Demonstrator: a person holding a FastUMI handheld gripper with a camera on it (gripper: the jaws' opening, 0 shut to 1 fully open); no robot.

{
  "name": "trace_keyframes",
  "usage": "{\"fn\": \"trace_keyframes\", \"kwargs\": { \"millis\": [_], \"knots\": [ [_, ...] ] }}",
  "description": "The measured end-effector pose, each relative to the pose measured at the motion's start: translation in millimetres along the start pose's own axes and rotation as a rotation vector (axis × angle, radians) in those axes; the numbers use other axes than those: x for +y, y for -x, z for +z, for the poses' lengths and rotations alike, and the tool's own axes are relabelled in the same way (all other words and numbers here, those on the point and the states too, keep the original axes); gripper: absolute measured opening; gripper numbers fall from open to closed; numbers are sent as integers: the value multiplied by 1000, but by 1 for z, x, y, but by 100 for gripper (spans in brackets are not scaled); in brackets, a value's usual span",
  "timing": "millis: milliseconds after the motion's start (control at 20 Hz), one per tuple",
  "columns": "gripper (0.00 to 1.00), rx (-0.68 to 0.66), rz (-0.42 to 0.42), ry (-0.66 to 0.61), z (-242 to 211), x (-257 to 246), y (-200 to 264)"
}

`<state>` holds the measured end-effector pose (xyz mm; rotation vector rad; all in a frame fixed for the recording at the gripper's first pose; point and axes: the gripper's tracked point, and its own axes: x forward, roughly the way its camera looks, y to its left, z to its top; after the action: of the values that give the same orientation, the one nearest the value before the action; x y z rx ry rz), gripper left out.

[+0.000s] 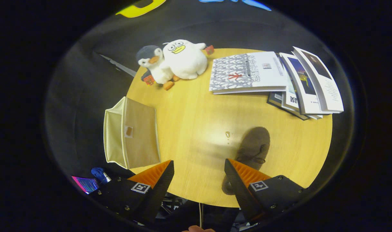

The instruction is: Open the storage box then place both shoes into the box .Put the left shoe in first, then the right shoe, with the right side of both shoes facing outward in a uniform manner.

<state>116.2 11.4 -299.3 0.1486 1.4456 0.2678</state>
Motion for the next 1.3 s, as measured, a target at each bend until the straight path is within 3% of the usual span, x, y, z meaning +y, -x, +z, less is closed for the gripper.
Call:
{"fn": "trace_keyframes", "kwargs": {
  "millis": [500, 850, 950, 1050, 1150, 1200, 1250, 1300],
  "knots": [
    [96, 78, -119, -133, -51, -102, -29],
    [96, 142, -180, -182, -67, -142, -74],
    [92, 153, -157, -203, -68, -140, -87],
    [75, 180, -169, -180, -73, -141, -94],
    [73, 171, -226, -139, -73, -151, -100],
    [11, 169, -214, -122, -78, -148, -114],
    [16, 164, -229, -90, -71, -148, -99],
    [9, 140, -236, -88, -73, -151, -108]
  ]
}}
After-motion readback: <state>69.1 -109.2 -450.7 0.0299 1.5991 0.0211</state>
